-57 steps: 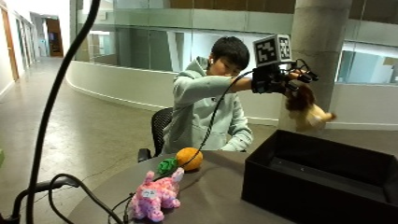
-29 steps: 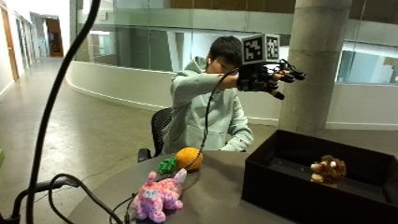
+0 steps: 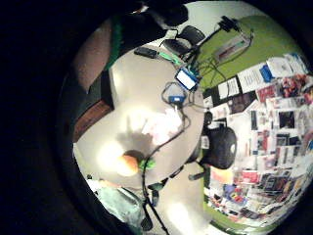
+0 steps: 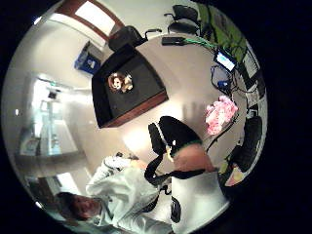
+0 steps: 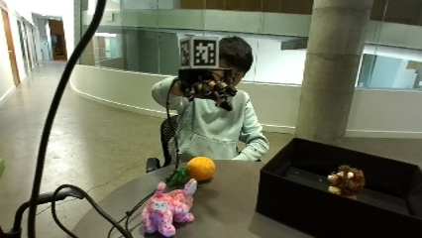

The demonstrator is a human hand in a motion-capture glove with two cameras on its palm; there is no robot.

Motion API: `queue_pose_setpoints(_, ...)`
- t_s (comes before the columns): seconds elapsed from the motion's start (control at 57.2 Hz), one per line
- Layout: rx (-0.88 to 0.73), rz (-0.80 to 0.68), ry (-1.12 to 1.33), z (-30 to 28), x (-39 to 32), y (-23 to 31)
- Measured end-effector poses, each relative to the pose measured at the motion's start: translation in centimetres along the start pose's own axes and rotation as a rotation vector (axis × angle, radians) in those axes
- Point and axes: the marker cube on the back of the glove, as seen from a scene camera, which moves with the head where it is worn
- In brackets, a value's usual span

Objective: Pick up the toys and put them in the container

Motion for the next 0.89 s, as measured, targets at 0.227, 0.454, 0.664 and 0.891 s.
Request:
queue_pose_setpoints(0.227,-0.042,0.002,0.023,9.9,7.1,-2.1)
queue_pose_setpoints(0.454,-0.279,0.190,-0.024,20.7,10.3,-1.7)
queue_pose_setpoints(0.664,-0.336,0.204,-0.065,26.8,11.6,-2.0)
queue_pose_setpoints(0.891,-0.186,0.166,-0.061,27.4,10.5,-1.4)
